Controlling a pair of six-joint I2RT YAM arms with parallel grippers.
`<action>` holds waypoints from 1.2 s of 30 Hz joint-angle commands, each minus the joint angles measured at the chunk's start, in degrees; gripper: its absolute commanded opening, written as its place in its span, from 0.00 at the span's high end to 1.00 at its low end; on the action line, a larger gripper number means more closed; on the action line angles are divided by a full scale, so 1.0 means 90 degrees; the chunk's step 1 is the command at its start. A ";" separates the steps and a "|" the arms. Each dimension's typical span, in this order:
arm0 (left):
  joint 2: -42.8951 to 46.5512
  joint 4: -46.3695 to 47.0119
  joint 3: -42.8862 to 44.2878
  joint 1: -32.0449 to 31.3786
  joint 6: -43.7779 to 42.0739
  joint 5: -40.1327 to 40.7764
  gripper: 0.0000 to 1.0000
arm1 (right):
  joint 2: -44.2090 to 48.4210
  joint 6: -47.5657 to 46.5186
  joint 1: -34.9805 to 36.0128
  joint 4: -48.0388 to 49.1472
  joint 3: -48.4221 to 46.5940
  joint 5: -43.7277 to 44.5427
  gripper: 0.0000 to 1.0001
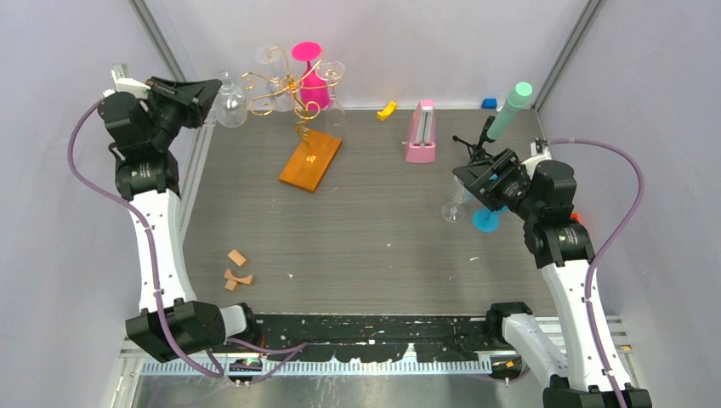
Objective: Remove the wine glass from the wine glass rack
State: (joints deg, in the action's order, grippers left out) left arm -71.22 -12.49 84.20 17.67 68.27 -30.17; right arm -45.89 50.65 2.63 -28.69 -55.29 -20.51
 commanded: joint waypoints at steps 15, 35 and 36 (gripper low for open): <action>0.0654 0.3016 -0.0176 -0.2394 0.2051 -0.0314 1.00 | 0.0159 0.1429 0.0704 0.3786 0.0700 -0.1050 0.26; 0.0663 0.4969 -0.1724 -0.4512 0.4280 0.0545 1.00 | -0.1544 0.2203 0.3171 0.7939 0.0752 -0.0005 0.19; 0.0648 0.4946 -0.1737 -0.4559 0.4222 0.0558 1.00 | -0.1711 0.2286 0.3188 0.8203 0.0737 -0.0084 0.20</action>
State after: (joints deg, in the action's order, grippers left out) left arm -65.71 22.41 66.83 -21.41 103.02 -26.20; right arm -58.65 68.99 30.28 33.85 -47.75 -22.79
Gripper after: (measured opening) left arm 0.098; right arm 0.804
